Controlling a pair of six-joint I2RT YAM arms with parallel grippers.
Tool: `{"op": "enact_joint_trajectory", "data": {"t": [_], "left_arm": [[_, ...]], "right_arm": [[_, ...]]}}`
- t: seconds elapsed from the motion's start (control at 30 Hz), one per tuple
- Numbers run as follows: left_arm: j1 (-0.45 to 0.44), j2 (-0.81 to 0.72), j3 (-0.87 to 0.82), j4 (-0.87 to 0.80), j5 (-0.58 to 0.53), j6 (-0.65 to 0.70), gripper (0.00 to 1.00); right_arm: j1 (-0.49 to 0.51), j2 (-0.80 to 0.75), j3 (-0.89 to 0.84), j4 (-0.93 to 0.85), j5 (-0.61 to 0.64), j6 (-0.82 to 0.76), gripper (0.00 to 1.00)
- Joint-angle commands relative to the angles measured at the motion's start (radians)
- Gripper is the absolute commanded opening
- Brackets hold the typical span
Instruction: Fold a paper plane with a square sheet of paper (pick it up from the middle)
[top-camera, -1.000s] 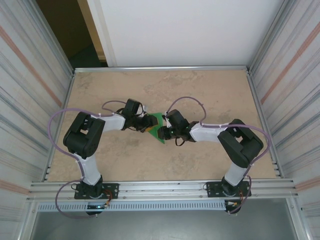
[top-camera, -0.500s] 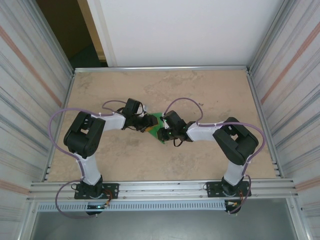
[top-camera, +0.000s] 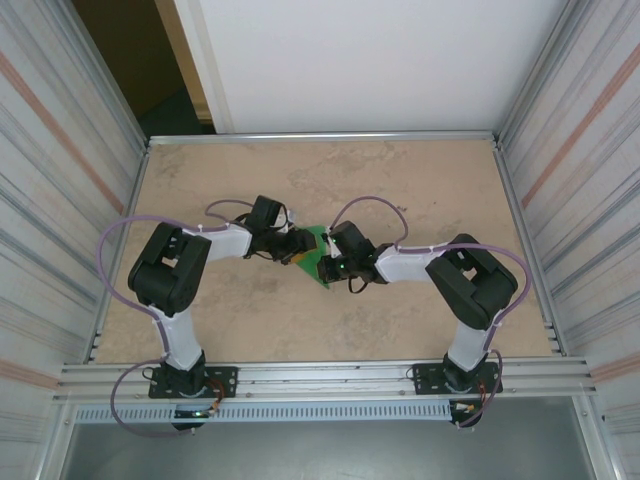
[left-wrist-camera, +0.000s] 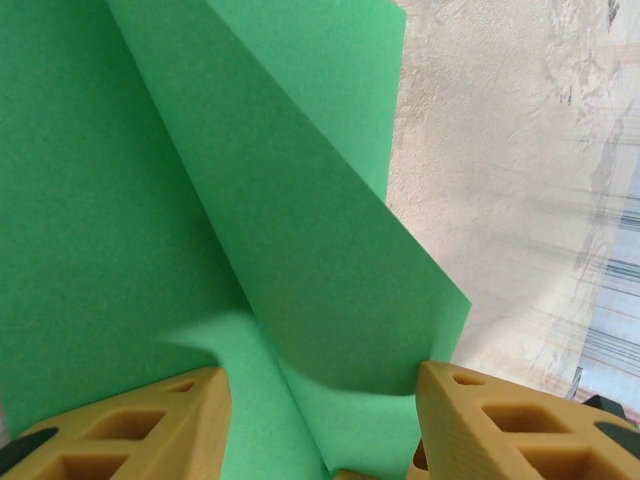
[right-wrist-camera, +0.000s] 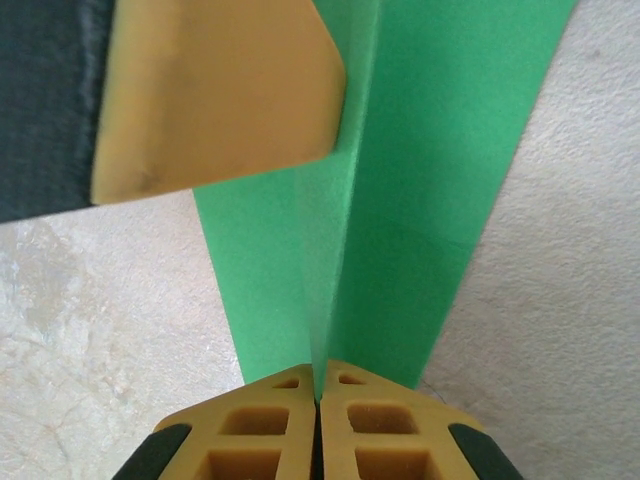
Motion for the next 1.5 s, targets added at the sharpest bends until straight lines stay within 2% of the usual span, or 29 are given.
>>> {"op": "enact_joint_trajectory", "data": {"t": [0.0, 0.17, 0.33, 0.57, 0.7, 0.87, 1.47], "left_arm": [[-0.004, -0.033, 0.007, -0.13, -0.035, 0.02, 0.55], [-0.003, -0.131, -0.002, -0.091, -0.034, -0.006, 0.58], [-0.002, -0.193, -0.104, 0.036, -0.041, -0.058, 0.59], [-0.007, -0.203, -0.2, 0.197, -0.001, -0.11, 0.54], [-0.018, -0.175, -0.207, 0.218, 0.005, -0.112, 0.51], [-0.027, -0.147, -0.195, 0.253, 0.028, -0.108, 0.51], [-0.051, -0.091, -0.137, 0.193, 0.013, -0.054, 0.52]], "right_arm": [[-0.015, -0.004, -0.041, 0.036, -0.053, 0.032, 0.07], [-0.041, -0.031, -0.1, 0.102, -0.125, 0.05, 0.07], [-0.069, -0.053, -0.148, 0.143, -0.187, 0.059, 0.08], [-0.11, -0.047, -0.195, 0.22, -0.284, 0.096, 0.07], [-0.141, -0.043, -0.22, 0.283, -0.334, 0.129, 0.08], [-0.16, -0.026, -0.225, 0.312, -0.38, 0.143, 0.08], [-0.207, 0.028, -0.242, 0.37, -0.468, 0.219, 0.08]]}}
